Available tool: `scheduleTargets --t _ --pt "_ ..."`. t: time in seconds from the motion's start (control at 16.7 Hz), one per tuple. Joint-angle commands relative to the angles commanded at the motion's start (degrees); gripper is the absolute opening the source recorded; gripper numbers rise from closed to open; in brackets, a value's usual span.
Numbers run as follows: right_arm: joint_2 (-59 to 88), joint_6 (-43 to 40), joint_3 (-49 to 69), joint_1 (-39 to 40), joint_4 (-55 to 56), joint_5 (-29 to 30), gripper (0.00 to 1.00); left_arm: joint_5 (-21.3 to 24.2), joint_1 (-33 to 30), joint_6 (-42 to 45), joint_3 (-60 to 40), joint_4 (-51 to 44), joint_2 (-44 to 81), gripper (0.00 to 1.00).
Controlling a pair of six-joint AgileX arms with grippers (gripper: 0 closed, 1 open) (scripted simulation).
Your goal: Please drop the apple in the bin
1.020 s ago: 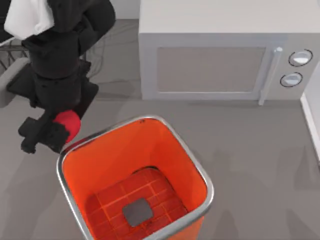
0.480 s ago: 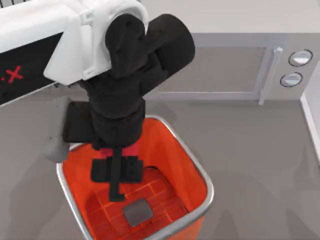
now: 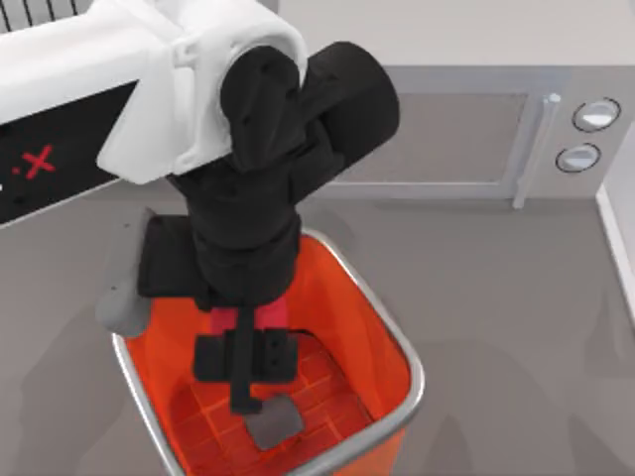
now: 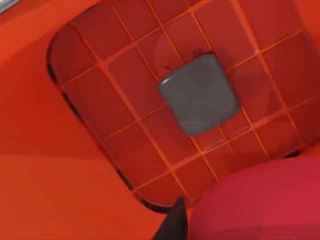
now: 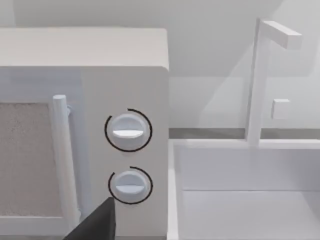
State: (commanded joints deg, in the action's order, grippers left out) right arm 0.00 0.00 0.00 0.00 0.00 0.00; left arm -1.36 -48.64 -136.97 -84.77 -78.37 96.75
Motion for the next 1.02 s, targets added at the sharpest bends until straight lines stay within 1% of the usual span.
scheduleTargets --t 0.42,0.72,1.02 --pt "0.00 0.00 0.00 0.00 0.00 0.00 1.00 0.69 -0.48 0.06 12.84 14.30 1.27 0.00" --pt "0.00 0.00 0.00 0.00 0.00 0.00 1.00 0.71 -0.53 -0.01 13.62 15.12 1.39 0.00" --pt "0.00 0.00 0.00 0.00 0.00 0.00 1.00 0.71 -0.53 -0.01 13.62 15.12 1.39 0.38"
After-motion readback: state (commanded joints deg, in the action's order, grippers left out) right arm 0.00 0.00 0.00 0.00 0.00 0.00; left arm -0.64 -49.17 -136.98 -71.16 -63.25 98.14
